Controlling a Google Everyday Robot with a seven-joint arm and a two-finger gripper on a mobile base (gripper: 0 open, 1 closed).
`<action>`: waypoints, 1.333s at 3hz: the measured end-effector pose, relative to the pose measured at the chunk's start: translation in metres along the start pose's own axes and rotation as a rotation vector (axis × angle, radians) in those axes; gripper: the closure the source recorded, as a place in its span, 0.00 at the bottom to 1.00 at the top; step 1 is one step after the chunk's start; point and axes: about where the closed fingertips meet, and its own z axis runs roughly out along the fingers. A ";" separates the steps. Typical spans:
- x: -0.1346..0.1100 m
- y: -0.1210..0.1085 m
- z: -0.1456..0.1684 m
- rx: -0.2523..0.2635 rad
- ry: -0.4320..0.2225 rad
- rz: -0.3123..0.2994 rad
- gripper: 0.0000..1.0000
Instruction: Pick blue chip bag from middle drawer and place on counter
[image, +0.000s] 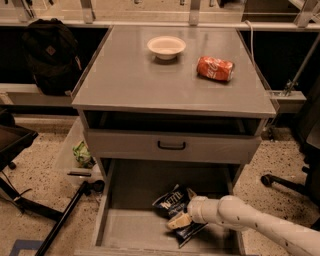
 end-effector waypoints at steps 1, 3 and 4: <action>0.000 0.000 0.000 0.000 0.000 0.000 0.00; 0.000 0.000 0.000 0.000 0.000 0.000 0.42; 0.000 0.000 0.000 0.000 0.000 0.000 0.66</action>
Offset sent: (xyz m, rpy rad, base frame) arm 0.0000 0.0000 0.0000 0.0000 0.0000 0.0000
